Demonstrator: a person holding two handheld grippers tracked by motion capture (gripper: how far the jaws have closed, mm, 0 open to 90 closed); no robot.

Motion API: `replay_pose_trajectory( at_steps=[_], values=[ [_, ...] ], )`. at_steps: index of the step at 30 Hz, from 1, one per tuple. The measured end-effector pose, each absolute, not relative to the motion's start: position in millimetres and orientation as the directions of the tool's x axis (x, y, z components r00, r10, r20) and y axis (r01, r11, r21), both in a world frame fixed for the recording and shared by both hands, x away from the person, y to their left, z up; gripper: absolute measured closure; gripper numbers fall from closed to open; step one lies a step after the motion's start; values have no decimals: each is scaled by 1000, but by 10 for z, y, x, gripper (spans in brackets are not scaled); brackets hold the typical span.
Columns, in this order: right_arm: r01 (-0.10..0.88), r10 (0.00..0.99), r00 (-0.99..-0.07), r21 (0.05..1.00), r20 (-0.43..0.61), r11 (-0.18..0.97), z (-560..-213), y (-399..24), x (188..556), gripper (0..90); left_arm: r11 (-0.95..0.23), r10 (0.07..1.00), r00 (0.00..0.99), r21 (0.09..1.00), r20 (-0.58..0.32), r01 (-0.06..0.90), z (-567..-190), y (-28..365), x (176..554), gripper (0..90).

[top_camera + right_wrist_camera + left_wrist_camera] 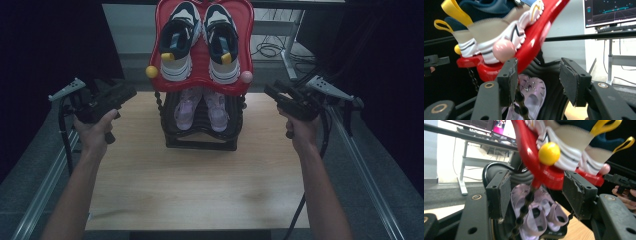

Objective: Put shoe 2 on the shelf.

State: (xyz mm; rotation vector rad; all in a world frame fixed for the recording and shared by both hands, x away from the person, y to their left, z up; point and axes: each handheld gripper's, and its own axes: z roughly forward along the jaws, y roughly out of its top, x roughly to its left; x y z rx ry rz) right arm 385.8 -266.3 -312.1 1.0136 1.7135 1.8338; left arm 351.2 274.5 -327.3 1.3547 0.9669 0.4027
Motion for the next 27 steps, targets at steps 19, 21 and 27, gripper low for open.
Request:
replay_pose_trajectory(
  at_steps=[19,21,27],
  values=[
    [252,730,-631,959,264,-129,-3858,-2702,3828,498,183,740,566,919,-363,350,-3945,2650,3352,395],
    [266,728,-631,956,268,-121,-3958,-2696,3813,498,182,741,563,917,-366,356,-4003,2640,3349,396],
    [305,727,-629,947,277,-97,-4209,-2679,3786,499,170,743,553,906,-377,388,-4244,2596,3347,397]
  ],
)
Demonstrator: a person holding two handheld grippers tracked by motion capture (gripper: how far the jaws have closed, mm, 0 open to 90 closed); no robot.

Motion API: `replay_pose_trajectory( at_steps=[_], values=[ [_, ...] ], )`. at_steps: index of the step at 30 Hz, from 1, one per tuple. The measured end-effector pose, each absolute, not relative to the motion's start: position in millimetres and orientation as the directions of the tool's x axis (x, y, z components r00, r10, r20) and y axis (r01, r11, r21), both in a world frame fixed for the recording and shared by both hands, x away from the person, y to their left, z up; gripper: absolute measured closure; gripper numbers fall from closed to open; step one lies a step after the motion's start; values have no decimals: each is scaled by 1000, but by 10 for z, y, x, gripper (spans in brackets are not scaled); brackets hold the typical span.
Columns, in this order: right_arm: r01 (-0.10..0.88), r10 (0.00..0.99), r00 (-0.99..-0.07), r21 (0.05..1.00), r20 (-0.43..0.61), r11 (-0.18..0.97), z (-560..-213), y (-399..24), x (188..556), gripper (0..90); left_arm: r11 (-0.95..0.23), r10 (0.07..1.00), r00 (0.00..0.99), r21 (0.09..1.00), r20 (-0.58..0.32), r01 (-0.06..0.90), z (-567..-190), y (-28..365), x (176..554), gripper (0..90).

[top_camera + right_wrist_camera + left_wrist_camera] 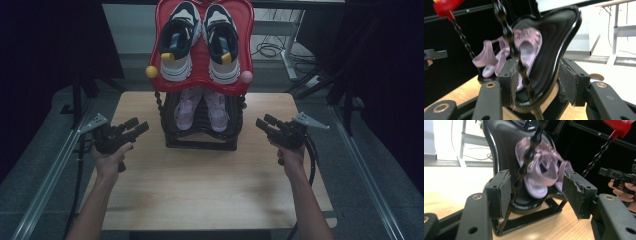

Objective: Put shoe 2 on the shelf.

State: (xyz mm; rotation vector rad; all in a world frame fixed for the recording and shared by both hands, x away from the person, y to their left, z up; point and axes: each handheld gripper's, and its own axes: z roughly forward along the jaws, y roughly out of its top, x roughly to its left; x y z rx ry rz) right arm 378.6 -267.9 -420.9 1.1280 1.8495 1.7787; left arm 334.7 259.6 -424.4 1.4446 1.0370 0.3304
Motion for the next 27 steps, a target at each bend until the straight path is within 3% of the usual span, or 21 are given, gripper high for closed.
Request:
replay_pose_trajectory(
  at_steps=[6,27],
  values=[
    [329,734,-624,942,270,-67,-4423,-2632,3756,498,176,746,528,885,-405,431,-4509,2591,3350,399],
    [423,750,-622,902,222,83,-4983,-2422,3742,496,60,787,504,858,-355,511,-5081,2487,3308,395]
  ],
)
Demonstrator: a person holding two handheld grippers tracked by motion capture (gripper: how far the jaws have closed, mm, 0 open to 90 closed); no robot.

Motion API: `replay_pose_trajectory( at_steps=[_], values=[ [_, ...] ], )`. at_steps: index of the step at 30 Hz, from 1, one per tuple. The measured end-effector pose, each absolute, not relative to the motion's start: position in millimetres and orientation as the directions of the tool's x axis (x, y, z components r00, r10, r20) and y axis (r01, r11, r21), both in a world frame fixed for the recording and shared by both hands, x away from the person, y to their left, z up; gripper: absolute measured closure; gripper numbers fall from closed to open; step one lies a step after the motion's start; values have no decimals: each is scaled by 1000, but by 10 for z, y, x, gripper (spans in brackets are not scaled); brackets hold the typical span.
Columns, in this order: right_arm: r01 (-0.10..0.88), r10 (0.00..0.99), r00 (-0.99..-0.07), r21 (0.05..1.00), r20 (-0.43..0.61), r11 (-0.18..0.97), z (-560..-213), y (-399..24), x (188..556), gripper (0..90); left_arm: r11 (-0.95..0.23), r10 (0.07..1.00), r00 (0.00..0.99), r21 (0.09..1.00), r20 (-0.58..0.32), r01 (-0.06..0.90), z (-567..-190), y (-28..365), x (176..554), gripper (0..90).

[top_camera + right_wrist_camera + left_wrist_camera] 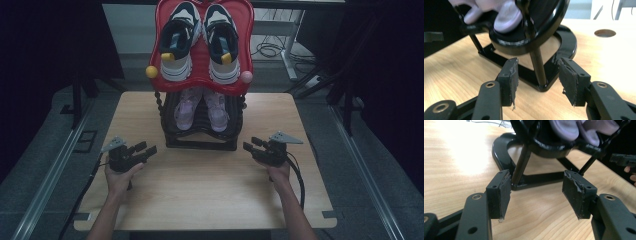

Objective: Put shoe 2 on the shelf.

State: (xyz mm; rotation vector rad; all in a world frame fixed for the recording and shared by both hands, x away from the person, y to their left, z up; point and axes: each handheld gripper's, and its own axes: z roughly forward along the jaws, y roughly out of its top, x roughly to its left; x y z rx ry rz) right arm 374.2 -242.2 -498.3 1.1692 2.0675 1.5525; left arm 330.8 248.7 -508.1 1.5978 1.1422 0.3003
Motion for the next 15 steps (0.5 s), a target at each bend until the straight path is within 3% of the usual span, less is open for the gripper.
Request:
replay_pose_trajectory(
  at_steps=[15],
  values=[
    [441,752,-627,888,201,130,-5074,-2391,3733,494,42,787,508,852,-350,522,-5147,2450,3310,392]
  ],
)
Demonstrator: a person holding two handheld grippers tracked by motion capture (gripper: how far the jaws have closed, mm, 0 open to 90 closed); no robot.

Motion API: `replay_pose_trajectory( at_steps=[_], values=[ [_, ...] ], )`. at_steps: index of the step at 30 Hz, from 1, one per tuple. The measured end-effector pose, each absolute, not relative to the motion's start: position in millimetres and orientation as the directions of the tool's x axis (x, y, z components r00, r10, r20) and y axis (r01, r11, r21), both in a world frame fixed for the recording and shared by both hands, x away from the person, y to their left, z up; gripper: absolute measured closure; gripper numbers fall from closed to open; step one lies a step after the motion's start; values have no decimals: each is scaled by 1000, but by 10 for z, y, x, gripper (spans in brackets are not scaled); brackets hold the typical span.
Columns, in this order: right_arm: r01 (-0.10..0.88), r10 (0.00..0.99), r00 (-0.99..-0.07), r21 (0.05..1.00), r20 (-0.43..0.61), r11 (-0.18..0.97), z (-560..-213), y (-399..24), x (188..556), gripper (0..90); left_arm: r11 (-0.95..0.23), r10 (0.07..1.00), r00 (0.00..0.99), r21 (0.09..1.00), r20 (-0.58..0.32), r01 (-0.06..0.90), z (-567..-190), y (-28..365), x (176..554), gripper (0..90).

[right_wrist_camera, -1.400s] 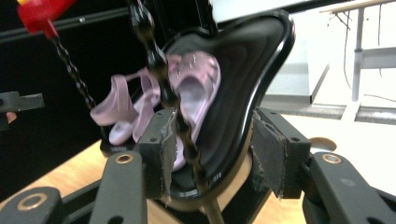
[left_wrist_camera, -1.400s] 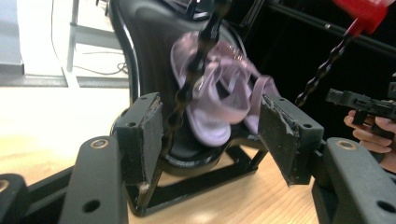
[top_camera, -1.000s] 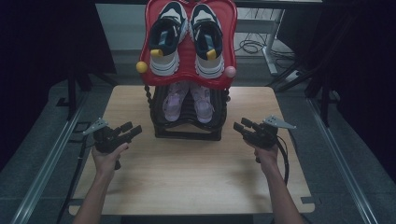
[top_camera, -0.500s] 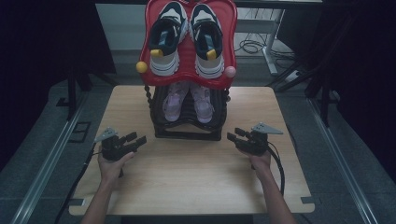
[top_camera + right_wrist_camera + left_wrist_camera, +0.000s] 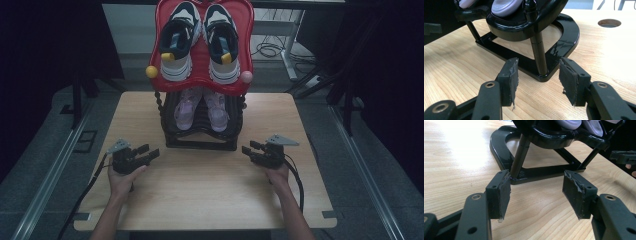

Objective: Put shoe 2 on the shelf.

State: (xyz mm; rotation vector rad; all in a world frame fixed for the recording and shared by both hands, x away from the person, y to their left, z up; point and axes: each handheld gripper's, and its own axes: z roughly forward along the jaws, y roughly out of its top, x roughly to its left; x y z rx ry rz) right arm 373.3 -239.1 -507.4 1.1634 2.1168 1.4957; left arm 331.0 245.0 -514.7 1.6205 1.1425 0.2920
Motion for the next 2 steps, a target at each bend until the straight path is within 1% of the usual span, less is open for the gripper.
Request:
replay_pose_trajectory(
  at_steps=[2],
  values=[
    [444,753,-625,888,207,124,-5076,-2396,3733,493,48,787,504,850,-355,525,-5157,2465,3306,391]
  ],
)
